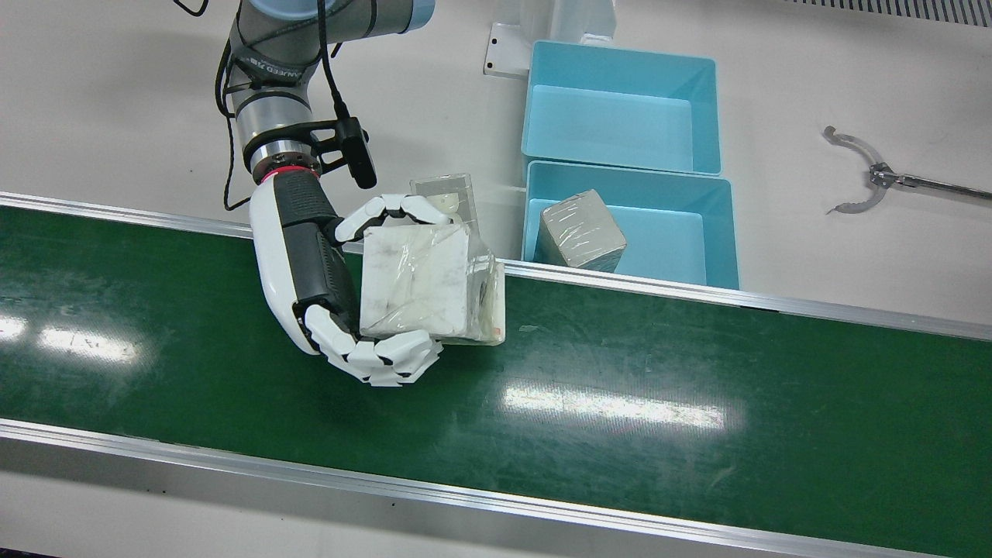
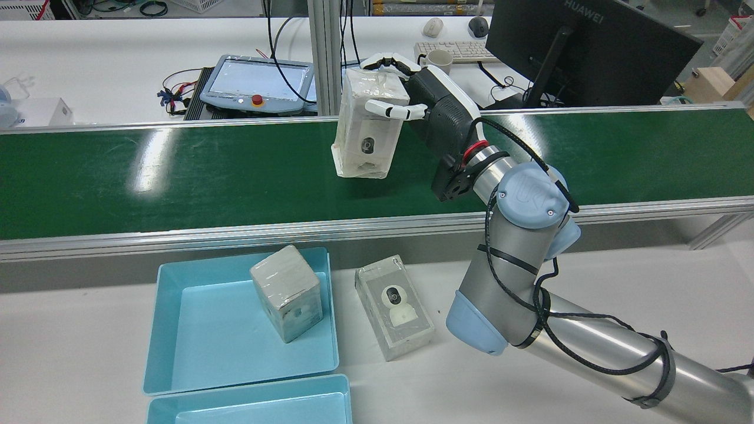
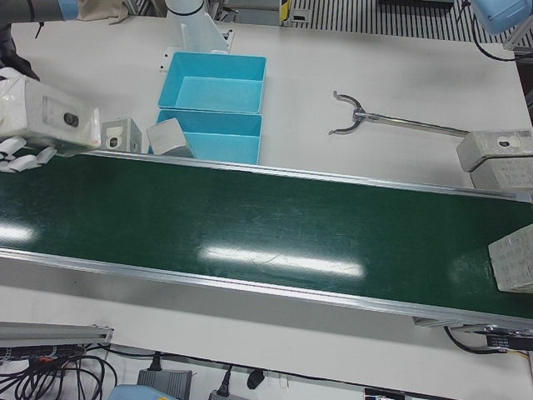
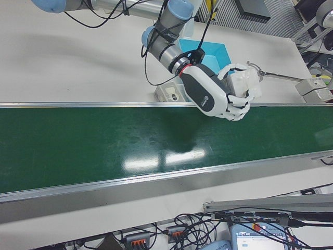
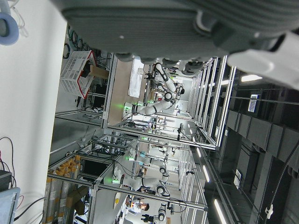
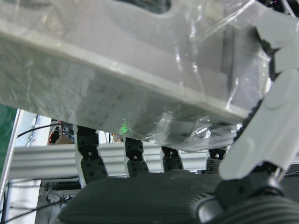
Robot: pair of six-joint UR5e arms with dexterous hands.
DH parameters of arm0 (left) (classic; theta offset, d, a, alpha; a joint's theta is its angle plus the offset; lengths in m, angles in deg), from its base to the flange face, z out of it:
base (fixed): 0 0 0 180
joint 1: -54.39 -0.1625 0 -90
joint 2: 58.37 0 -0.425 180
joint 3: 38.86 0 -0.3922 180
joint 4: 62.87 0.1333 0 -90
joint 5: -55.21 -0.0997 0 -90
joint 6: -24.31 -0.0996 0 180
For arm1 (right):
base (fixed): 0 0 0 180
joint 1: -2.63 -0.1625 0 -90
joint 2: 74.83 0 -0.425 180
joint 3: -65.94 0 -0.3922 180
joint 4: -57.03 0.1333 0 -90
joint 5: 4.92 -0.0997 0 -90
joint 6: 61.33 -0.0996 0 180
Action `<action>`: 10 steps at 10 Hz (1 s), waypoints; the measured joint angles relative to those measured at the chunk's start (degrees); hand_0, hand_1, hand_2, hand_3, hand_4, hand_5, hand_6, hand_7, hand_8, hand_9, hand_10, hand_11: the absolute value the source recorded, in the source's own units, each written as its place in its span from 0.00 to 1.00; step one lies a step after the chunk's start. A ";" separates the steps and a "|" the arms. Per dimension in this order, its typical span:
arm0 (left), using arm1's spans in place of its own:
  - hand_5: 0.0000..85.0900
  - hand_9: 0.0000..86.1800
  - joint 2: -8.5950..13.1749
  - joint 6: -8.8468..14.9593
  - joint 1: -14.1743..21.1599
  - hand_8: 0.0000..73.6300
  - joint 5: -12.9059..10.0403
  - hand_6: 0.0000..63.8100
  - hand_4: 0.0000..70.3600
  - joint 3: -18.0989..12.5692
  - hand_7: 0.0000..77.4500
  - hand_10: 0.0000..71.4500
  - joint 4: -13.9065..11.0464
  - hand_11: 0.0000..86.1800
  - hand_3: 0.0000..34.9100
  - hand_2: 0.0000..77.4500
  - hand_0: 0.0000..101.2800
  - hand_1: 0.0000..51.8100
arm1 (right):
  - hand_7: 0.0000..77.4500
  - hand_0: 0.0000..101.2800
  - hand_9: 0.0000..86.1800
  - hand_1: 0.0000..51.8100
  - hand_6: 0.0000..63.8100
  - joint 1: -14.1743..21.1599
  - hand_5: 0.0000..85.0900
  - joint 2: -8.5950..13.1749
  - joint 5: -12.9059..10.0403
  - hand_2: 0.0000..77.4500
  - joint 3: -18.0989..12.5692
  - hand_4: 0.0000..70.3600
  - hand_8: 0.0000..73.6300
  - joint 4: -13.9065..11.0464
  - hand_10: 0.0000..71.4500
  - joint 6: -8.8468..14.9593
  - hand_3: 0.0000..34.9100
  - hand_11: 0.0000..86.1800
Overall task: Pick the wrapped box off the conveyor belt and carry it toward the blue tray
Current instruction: 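Lift the wrapped box off the belt and carry it toward the blue tray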
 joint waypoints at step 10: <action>0.01 0.00 0.00 0.00 0.00 0.01 0.00 0.01 0.01 0.00 0.01 0.01 0.00 0.00 0.00 0.01 0.00 0.00 | 0.62 0.47 0.02 0.07 0.37 28.21 0.73 -0.27 -9.01 0.49 -21.37 0.40 0.00 -0.20 0.10 18.04 0.83 0.31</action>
